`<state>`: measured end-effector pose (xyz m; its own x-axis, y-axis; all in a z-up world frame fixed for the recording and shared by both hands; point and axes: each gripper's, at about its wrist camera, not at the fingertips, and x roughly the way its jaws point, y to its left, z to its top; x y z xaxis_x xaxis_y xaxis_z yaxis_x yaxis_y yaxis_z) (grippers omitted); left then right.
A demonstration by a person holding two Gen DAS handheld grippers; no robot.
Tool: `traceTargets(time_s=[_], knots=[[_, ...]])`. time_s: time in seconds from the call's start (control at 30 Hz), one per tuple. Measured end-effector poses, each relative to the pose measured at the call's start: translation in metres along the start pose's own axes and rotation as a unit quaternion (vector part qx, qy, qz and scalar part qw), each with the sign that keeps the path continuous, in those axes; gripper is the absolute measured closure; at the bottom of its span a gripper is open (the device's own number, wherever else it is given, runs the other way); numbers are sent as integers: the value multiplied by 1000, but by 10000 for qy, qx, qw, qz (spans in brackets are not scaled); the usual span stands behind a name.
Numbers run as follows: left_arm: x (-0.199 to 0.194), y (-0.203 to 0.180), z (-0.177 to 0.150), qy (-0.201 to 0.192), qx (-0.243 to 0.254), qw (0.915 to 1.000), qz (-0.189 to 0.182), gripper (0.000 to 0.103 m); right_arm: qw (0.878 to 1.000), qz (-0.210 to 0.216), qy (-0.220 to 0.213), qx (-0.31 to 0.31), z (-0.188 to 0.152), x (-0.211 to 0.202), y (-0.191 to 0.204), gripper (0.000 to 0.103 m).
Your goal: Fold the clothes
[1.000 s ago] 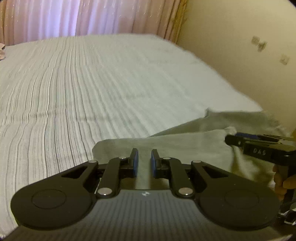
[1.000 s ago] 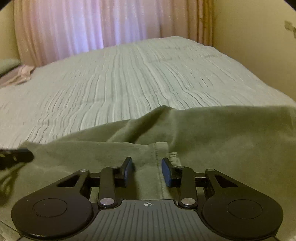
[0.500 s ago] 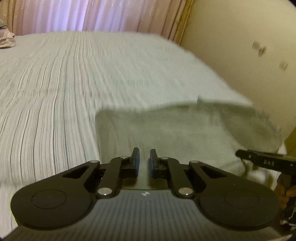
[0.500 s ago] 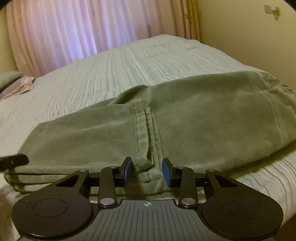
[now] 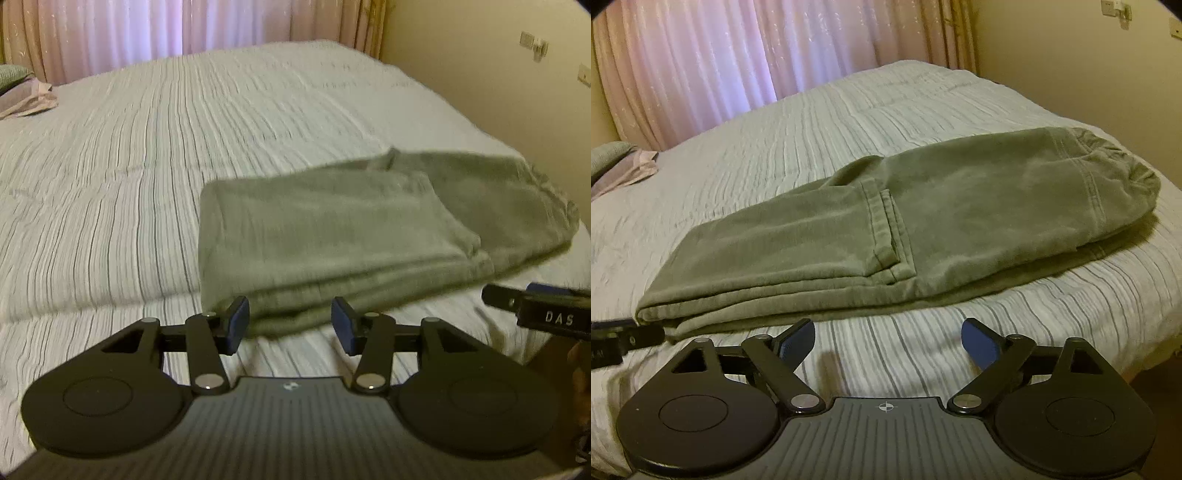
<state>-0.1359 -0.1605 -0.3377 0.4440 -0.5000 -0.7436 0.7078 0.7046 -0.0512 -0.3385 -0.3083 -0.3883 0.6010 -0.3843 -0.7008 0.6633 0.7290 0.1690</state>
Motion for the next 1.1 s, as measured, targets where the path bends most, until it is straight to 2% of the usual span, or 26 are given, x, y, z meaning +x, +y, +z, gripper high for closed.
traceTargets(time_s=[0.13, 0.37, 1.1], knots=[[-8, -4, -11, 102, 59, 9998, 181, 55, 9999, -61, 49, 108, -3, -4, 1, 14], [-20, -5, -17, 41, 74, 9996, 280, 50, 9999, -52, 127, 47, -10, -7, 10, 14], [-10, -14, -18, 150, 103, 9996, 223, 50, 9994, -155, 266, 151, -12, 4, 0, 14]])
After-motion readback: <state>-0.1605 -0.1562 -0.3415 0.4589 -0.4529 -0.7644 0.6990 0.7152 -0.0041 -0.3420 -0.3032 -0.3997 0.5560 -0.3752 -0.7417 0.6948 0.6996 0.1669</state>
